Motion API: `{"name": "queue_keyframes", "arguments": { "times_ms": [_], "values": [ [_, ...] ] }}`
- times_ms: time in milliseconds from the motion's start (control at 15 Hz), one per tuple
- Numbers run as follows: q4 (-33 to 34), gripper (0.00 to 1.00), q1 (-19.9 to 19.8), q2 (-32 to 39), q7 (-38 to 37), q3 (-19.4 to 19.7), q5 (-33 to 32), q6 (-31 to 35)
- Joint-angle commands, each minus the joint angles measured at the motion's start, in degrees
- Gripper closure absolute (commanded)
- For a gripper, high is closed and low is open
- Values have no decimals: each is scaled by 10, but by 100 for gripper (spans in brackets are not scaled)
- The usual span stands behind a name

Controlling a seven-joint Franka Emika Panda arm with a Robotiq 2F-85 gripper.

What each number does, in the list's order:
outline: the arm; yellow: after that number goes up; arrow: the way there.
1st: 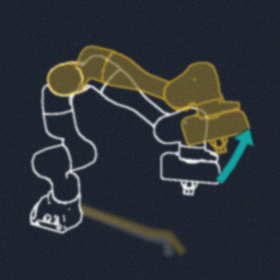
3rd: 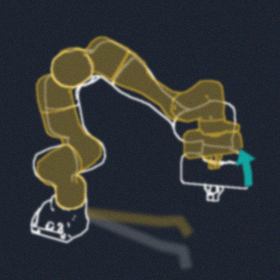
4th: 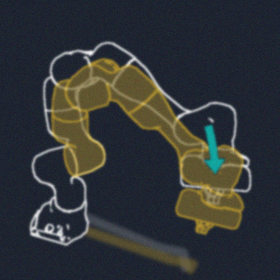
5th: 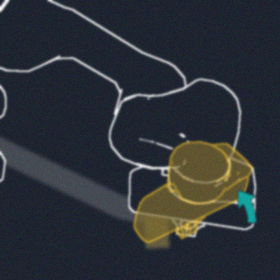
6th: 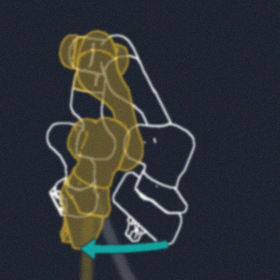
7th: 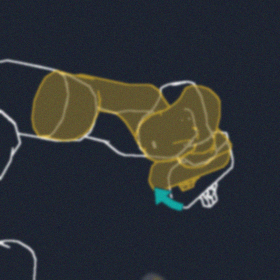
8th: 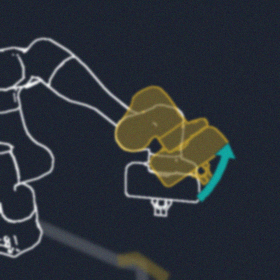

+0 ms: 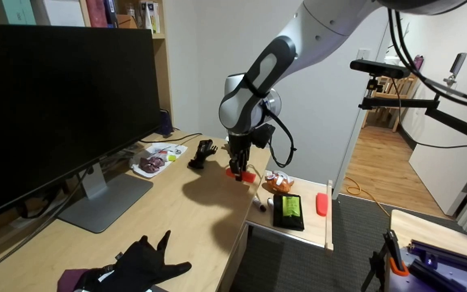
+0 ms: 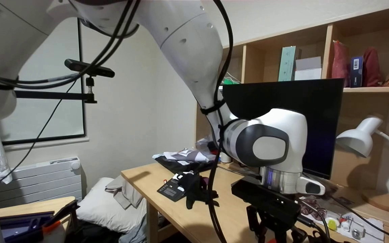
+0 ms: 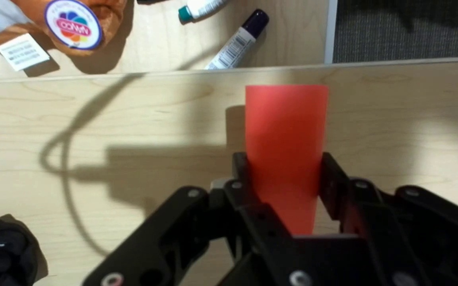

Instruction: Move the black gloves to the left then put the orange object in the drawer

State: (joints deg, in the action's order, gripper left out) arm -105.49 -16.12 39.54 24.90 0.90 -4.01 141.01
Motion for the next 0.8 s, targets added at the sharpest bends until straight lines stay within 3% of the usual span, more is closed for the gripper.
{"name": "queue_keyframes", "arguments": {
  "times_ms": [0, 133, 733],
  "values": [
    [-12, 81, 2, -3, -14, 6, 2, 34],
    [-31, 81, -3, -12, -41, 17, 10, 48],
    [-65, 81, -132, -32, -20, 31, 116, 60]
  ]
}}
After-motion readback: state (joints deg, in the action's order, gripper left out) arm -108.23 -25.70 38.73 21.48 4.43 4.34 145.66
